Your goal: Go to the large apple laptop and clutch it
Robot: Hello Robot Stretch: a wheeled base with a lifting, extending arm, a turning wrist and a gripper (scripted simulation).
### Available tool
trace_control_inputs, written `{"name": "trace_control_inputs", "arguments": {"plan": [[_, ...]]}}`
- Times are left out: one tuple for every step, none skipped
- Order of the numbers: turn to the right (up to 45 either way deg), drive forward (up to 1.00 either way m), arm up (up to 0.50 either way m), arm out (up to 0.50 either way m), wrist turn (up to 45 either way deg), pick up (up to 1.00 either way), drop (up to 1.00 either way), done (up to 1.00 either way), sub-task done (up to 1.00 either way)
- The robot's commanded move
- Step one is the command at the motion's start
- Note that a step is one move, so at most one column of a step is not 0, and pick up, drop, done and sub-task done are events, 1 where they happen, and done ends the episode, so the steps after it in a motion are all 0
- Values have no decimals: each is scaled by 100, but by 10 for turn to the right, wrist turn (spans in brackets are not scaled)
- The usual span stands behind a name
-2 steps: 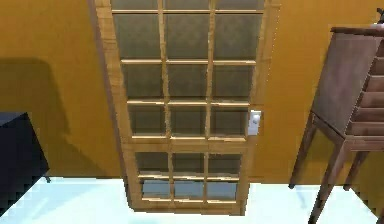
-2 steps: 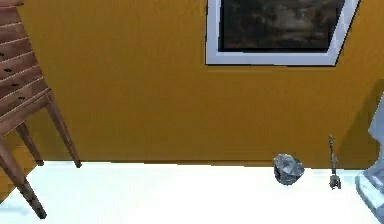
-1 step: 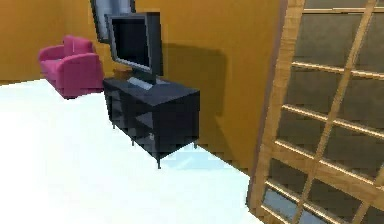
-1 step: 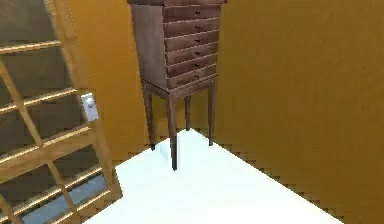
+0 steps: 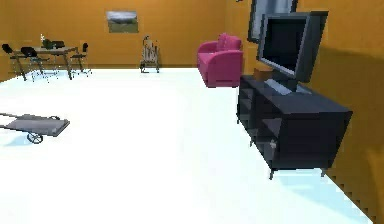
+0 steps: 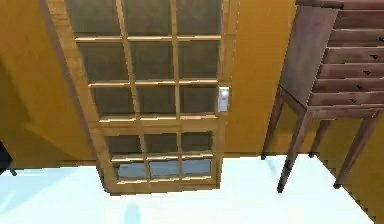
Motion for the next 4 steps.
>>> {"name": "trace_control_inputs", "arguments": {"plan": [[0,85,0,0,0,0,0,0,0],[-300,0,0,0,0,0,0,0,0],[0,100,0,0,0,0,0,0,0],[-30,0,0,0,0,0,0,0,0]]}}
